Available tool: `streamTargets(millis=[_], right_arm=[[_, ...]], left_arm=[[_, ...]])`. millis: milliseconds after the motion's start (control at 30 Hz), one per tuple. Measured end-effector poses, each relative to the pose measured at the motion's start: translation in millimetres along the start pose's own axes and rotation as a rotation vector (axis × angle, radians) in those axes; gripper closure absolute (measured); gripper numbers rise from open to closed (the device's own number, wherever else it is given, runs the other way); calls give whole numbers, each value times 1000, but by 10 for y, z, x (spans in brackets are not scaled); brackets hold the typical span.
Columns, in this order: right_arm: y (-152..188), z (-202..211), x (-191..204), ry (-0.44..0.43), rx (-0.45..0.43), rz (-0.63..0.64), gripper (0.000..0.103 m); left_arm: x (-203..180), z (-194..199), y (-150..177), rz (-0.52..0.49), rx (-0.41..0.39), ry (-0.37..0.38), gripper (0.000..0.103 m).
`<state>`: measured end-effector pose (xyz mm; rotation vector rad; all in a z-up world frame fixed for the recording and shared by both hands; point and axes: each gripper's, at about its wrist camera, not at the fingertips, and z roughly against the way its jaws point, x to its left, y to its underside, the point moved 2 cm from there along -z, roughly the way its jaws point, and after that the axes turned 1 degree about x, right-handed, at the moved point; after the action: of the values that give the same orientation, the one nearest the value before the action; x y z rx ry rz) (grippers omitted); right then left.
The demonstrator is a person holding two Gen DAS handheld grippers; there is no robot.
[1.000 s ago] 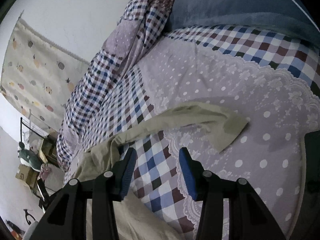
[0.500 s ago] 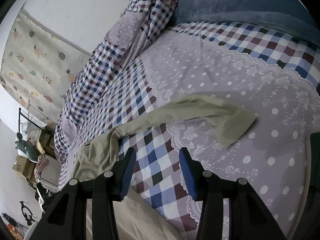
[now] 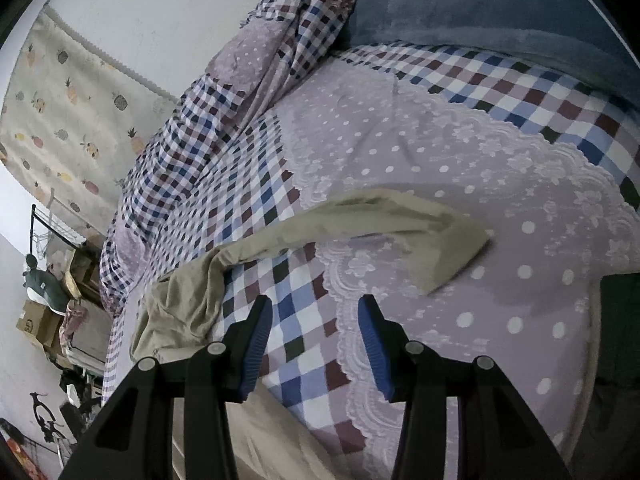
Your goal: Fold clothes
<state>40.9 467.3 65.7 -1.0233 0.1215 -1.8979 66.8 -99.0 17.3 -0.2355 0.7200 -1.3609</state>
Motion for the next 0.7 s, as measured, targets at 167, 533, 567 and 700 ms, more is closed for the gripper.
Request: streamTargets(millis=[167,533,567,700], right_arm=[[52,74,-62,14,40,67,54],[594,453,-325,31,205,293,54],[656,504,-351,29,220,312,54],[874,640,-482,71,247,354,54]], left_arm=[[-159,169,478,-21,56,141,64],[-534,221,859,-140,169,304,46],[-574,207,884,-159,180,317,43],[-727,183,926,-230,194,335,21]])
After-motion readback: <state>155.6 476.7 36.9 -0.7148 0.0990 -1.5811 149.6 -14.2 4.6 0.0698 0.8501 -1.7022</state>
